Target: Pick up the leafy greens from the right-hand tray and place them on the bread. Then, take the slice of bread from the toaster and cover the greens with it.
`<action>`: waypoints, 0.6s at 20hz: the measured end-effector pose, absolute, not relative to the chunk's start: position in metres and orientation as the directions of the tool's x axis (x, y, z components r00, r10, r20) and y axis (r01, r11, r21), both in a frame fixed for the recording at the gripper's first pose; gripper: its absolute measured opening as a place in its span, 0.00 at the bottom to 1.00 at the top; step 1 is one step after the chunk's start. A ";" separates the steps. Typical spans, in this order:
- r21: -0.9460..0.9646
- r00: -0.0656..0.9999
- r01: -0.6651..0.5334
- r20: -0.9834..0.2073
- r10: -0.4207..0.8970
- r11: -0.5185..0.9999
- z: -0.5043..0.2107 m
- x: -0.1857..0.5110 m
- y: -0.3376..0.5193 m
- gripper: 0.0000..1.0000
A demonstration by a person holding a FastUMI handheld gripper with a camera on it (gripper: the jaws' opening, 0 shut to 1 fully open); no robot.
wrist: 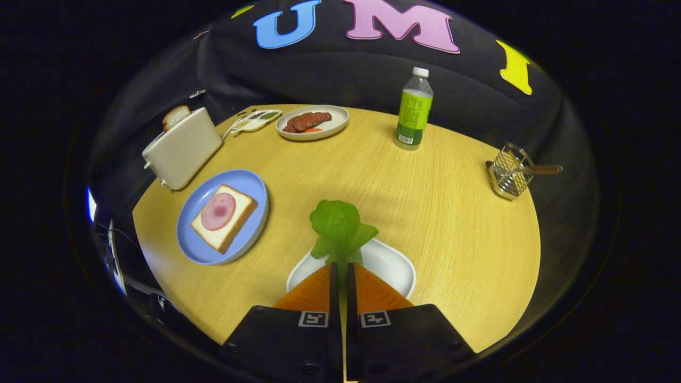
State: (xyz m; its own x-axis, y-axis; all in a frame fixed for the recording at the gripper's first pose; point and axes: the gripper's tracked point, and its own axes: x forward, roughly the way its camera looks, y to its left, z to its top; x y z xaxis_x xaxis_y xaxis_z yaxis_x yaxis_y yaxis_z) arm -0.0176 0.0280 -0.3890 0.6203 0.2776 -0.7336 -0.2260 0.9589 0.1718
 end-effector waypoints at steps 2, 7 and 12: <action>0.181 0.643 -0.238 -0.707 0.295 0.954 -0.364 -0.016 0.042 0.07; 0.201 0.667 -0.308 -0.651 0.362 0.930 -0.314 -0.011 0.102 0.07; 0.233 0.644 -0.363 -0.637 0.423 0.902 -0.299 -0.007 0.170 0.07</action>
